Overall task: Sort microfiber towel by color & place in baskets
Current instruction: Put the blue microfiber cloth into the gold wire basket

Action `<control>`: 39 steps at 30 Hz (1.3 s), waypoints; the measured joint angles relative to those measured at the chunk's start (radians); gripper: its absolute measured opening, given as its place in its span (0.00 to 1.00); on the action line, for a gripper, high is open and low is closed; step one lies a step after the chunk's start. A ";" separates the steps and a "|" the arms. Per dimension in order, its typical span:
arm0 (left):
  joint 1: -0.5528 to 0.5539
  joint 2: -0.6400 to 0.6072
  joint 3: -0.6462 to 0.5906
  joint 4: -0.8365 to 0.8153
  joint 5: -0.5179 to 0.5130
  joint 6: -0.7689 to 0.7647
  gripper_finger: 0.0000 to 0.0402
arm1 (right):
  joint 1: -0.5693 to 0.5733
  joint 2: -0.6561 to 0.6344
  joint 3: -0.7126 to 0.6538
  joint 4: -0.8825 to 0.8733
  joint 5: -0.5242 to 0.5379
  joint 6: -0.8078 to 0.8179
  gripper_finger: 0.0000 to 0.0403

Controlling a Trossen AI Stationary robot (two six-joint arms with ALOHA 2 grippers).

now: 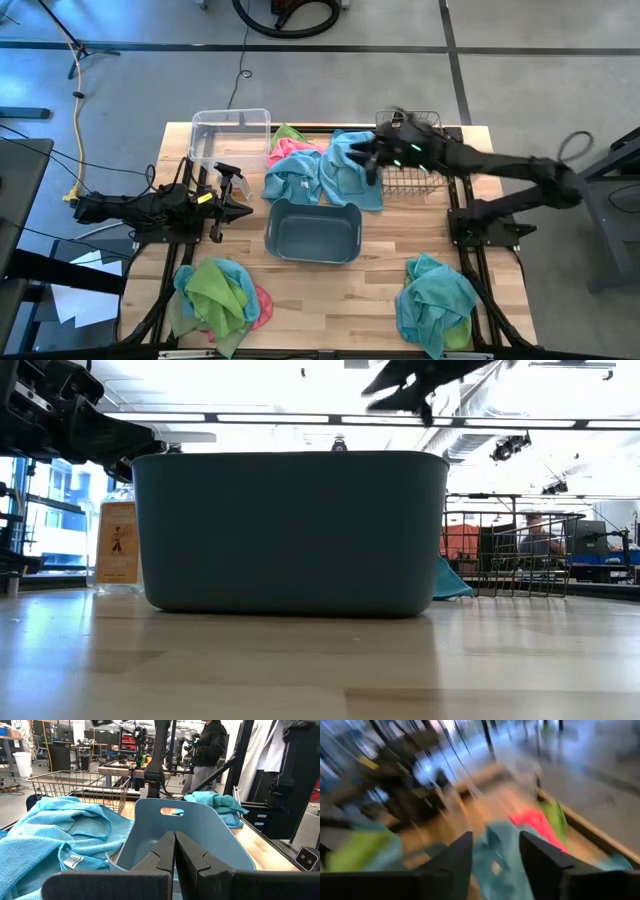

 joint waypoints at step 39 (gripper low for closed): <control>0.000 0.000 0.000 0.000 0.000 0.000 0.00 | -0.130 1.056 0.891 -1.076 0.264 -0.438 0.61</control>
